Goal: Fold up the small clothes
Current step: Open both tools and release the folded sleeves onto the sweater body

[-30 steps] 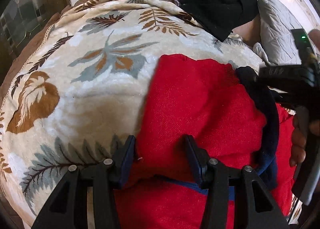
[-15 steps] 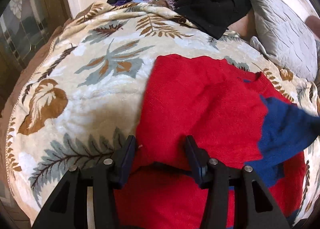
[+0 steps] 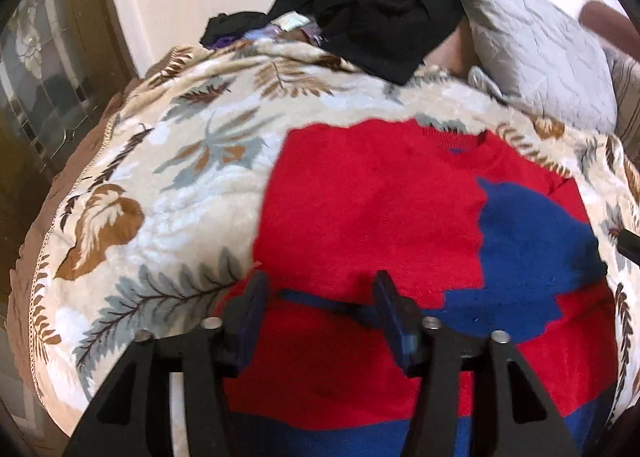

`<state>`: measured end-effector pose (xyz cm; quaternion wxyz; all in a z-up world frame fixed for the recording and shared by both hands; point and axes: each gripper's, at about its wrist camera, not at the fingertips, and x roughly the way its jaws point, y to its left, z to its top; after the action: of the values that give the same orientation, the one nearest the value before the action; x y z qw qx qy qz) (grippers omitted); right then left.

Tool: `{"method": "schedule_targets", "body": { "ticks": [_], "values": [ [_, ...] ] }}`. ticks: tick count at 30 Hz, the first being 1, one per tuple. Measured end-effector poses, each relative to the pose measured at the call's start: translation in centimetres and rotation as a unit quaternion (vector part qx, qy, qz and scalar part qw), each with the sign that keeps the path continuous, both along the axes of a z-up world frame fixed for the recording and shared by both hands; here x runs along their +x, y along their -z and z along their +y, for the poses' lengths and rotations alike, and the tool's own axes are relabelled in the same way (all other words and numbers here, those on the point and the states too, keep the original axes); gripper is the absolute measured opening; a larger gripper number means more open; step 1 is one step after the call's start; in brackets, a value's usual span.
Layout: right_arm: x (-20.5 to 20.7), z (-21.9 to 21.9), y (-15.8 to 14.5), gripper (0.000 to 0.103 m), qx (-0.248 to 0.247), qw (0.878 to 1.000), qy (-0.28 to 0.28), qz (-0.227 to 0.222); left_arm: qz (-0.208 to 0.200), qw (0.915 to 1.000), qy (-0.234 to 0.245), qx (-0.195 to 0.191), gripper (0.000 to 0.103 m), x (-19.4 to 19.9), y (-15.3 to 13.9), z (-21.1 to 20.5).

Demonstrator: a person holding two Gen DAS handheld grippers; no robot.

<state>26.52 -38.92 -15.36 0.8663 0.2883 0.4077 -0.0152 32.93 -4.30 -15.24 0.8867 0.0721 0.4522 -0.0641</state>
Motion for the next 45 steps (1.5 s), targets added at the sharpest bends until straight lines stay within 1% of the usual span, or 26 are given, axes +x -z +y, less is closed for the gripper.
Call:
{"method": "schedule_targets", "body": {
  "ticks": [2,4,5,6,8,11,12,13,15,16,18,19,20,22,25,26,28,30,33,36,38,40,42,45],
  "values": [
    [1.0,1.3,0.6,0.015,-0.026,0.999,-0.025,0.015,0.015,0.9998,0.0,0.011,0.066,0.5,1.0,-0.5],
    [2.2,2.8,2.2,0.015,-0.053,0.996,-0.05,0.054,0.038,0.9988,-0.002,0.032,0.067,1.1,2.3,-0.8],
    [2.5,3.1,3.0,0.015,-0.058,0.994,-0.057,0.074,0.041,0.9987,-0.003,0.032,0.067,1.1,2.5,-0.8],
    [2.6,3.2,3.5,0.016,-0.059,0.993,-0.058,0.081,0.038,0.9989,-0.004,0.027,0.067,1.1,2.3,-0.7],
    [3.1,3.1,2.7,0.016,-0.056,0.994,-0.057,0.074,0.029,0.9995,-0.002,0.012,0.067,1.0,1.5,-0.5],
    [3.7,2.7,1.3,0.016,-0.034,0.998,-0.052,0.032,0.004,1.0,-0.007,-0.002,0.067,1.4,0.3,-0.2],
    [4.1,2.8,1.1,0.015,-0.034,0.998,-0.052,0.027,-0.001,0.9999,-0.01,-0.006,0.067,1.7,0.0,-0.1],
    [4.9,3.0,1.1,0.015,-0.034,0.998,-0.056,0.027,-0.003,0.9999,-0.014,-0.009,0.067,2.0,-0.1,-0.1],
    [6.6,3.8,2.1,0.015,-0.034,0.996,-0.071,0.041,-0.002,0.9998,-0.017,-0.013,0.07,3.1,0.0,-0.2],
    [7.5,4.1,2.8,0.015,-0.036,0.995,-0.078,0.051,0.001,0.9998,-0.019,-0.008,0.07,3.6,0.4,-0.5],
    [8.5,4.8,3.7,0.017,-0.046,0.993,-0.086,0.067,0.02,0.9995,-0.02,0.017,0.074,4.5,1.7,-1.1],
    [8.8,5.2,3.3,0.017,-0.059,0.993,-0.085,0.057,0.024,0.999,-0.016,0.036,0.074,4.6,2.3,-1.5],
    [9.0,5.5,3.0,0.017,-0.066,0.992,-0.09,0.057,0.015,0.9986,-0.012,0.05,0.074,4.4,2.4,-1.9],
    [8.8,5.7,2.4,0.016,-0.059,0.992,-0.098,0.046,0.0,0.9974,-0.002,0.072,0.074,3.7,2.2,-2.6],
    [7.7,6.5,1.4,0.016,-0.062,0.992,-0.11,0.014,-0.011,0.9976,0.003,0.068,0.074,3.1,1.8,-2.8],
    [7.5,6.9,1.4,0.016,-0.06,0.991,-0.118,0.011,-0.013,0.9975,0.001,0.07,0.074,2.9,1.7,-2.8],
    [7.4,7.8,2.2,0.016,-0.052,0.989,-0.138,0.033,-0.024,0.997,0.004,0.074,0.074,2.0,1.4,-3.0],
    [7.1,8.5,3.4,0.018,-0.052,0.985,-0.149,0.064,-0.035,0.9962,0.009,0.079,0.074,1.1,1.1,-3.3],
    [5.7,8.8,3.0,0.018,-0.069,0.984,-0.152,0.06,-0.051,0.9949,0.022,0.084,0.074,-0.4,0.6,-3.7],
    [4.4,8.4,2.3,0.018,-0.05,0.987,-0.145,0.055,-0.067,0.9937,0.029,0.085,0.074,-1.8,-0.1,-4.0],
    [3.7,8.2,2.1,0.018,-0.056,0.987,-0.14,0.052,-0.076,0.9934,0.027,0.081,0.074,-2.6,-0.5,-4.0],
    [3.7,8.2,2.4,0.018,-0.064,0.987,-0.138,0.058,-0.085,0.9932,0.026,0.075,0.074,-3.2,-1.0,-3.9],
    [3.9,8.4,3.2,0.019,-0.064,0.985,-0.141,0.077,-0.094,0.9928,0.025,0.071,0.074,-3.7,-1.4,-4.0],
    [3.2,7.8,2.8,0.019,-0.062,0.986,-0.138,0.076,-0.096,0.9927,0.024,0.068,0.074,-4.2,-1.5,-4.0]
  ]
}}
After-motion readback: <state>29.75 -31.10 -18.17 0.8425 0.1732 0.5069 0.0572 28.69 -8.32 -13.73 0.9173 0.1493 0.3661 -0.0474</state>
